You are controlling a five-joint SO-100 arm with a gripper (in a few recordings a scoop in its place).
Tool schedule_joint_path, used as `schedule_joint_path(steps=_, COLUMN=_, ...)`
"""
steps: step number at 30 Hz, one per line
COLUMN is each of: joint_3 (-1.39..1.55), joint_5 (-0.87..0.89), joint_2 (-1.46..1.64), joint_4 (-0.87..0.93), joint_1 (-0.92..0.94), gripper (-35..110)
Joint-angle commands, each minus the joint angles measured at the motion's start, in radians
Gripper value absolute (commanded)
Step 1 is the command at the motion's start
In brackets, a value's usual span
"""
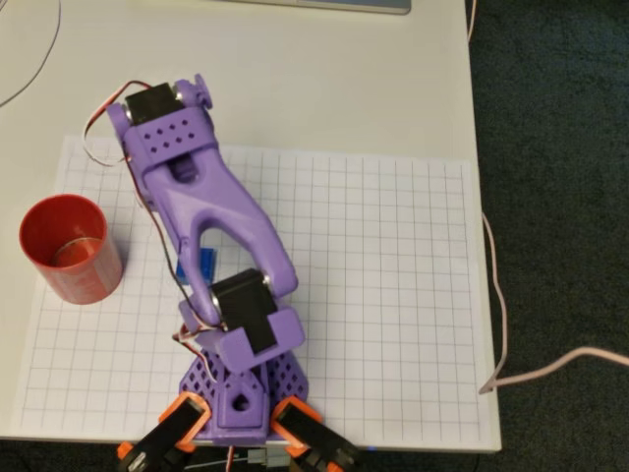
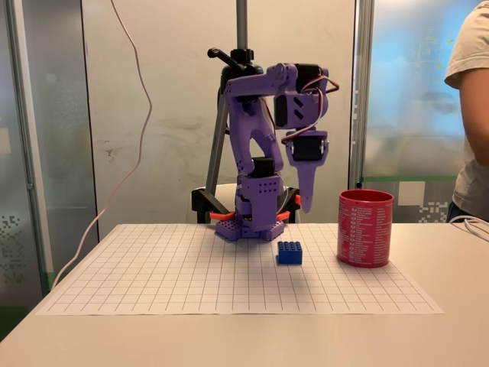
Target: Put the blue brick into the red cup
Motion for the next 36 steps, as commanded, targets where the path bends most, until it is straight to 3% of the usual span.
schedule_joint_path(steps=1, joint_3=0.002, joint_5=0.003, joint_2=0.014, joint_4=0.029, joint_1=-0.021, gripper=0)
schedule_joint_path(steps=11, joint_3=0.126, joint_5=0.063, joint_2=-0.058, joint_4=-0.091, joint_1=0.029, gripper=0)
schedule_joint_path(steps=19, joint_3=0.167, joint_5=0.071, joint_2=-0.058, joint_4=-0.055, joint_1=0.048, gripper=0)
schedule_joint_path(steps=28, joint_3=0.152, joint_5=0.158, joint_2=-0.161, joint_4=-0.066, joint_1=-0.054, gripper=0)
schedule_joint_path(steps=29, joint_3=0.15, joint_5=0.161, joint_2=-0.163, joint_4=-0.071, joint_1=-0.067, gripper=2)
schedule_joint_path(steps=34, joint_3=0.149, joint_5=0.287, joint_2=-0.14, joint_4=-0.044, joint_1=-0.095, gripper=50)
schedule_joint_path(steps=36, joint_3=0.149, joint_5=0.296, joint_2=-0.13, joint_4=-0.034, joint_1=-0.092, gripper=50)
